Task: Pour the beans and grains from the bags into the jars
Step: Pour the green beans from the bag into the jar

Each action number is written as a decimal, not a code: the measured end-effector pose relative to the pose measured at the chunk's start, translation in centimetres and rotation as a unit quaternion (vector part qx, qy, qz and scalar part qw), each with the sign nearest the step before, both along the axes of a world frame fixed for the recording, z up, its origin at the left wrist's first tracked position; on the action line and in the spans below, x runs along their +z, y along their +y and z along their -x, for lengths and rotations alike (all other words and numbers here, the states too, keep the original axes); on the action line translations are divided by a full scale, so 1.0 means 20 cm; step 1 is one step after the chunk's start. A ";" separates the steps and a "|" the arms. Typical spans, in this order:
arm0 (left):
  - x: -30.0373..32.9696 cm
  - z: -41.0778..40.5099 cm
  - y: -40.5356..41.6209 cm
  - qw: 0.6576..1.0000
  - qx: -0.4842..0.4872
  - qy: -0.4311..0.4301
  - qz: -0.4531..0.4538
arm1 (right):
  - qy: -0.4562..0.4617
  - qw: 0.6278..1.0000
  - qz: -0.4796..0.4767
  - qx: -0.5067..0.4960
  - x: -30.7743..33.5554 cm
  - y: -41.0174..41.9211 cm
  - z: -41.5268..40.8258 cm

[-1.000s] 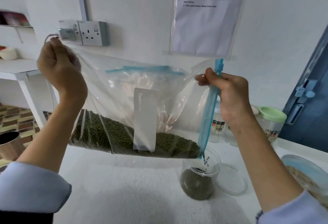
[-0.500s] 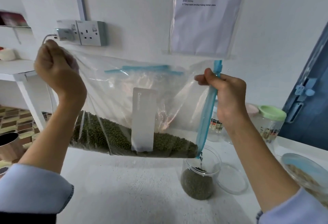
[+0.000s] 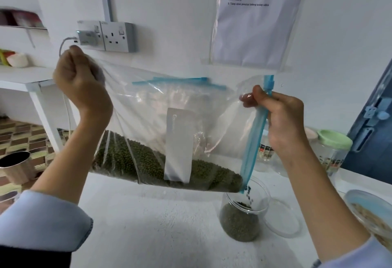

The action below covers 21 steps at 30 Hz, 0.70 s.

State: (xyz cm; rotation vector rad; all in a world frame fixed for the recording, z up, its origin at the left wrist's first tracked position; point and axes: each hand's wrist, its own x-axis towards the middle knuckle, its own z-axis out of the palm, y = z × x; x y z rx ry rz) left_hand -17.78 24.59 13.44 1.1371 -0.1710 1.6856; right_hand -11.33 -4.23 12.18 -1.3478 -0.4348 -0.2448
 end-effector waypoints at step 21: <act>0.02 0.01 -0.04 1.000 -0.016 0.013 0.015 | 0.024 0.999 -0.003 -0.025 -0.02 -0.02 0.01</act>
